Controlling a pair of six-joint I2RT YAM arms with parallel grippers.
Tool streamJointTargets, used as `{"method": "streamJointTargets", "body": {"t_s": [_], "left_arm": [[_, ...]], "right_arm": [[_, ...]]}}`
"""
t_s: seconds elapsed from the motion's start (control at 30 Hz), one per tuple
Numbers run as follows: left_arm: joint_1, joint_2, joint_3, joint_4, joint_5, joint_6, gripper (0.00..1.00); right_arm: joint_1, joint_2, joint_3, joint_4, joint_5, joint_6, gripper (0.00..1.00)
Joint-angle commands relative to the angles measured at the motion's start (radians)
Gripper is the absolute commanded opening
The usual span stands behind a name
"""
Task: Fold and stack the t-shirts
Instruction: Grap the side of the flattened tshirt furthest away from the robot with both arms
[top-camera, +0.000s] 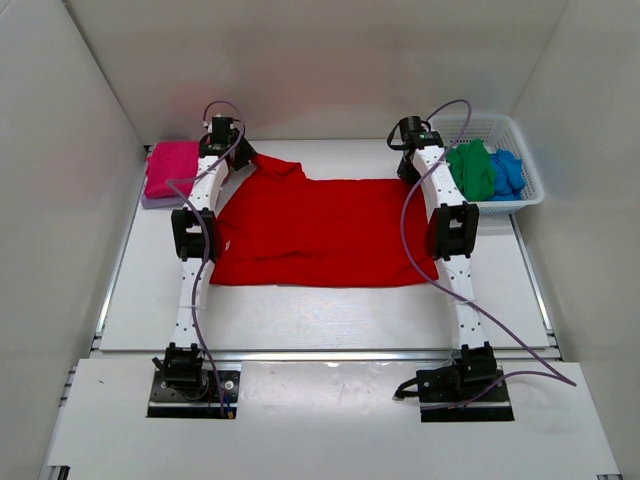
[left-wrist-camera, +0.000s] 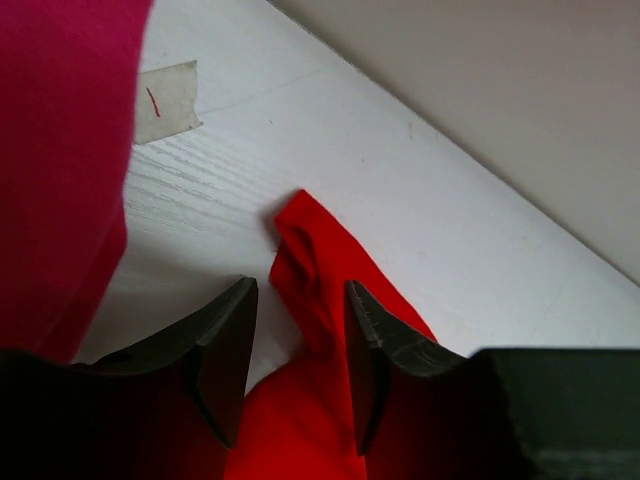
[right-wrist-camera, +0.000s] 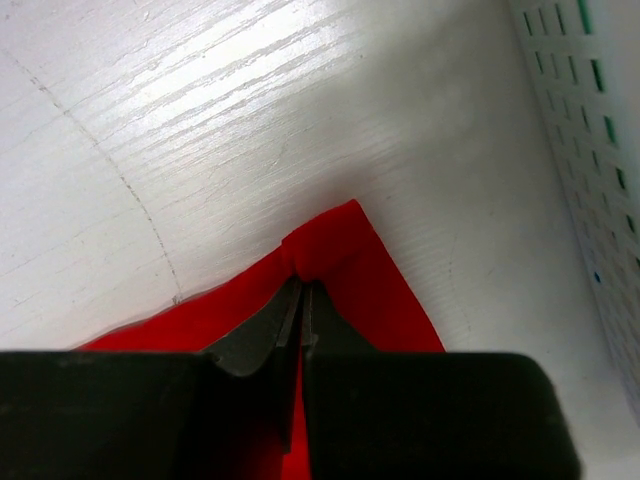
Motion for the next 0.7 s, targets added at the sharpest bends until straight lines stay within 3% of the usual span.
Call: {"method": "streamJointTargets", "body": {"t_s": [0.0, 0.67], "left_arm": [[0.005, -0.013, 0.022, 0.040, -0.041, -0.010, 0.51], [0.010, 0.052, 0.022, 0.157, -0.030, -0.053, 0.44]], "right_arm": [[0.012, 0.002, 0.031, -0.002, 0.018, -0.012, 0.00], [0.016, 0.010, 0.029, -0.010, 0.041, -0.015, 0.00]]}}
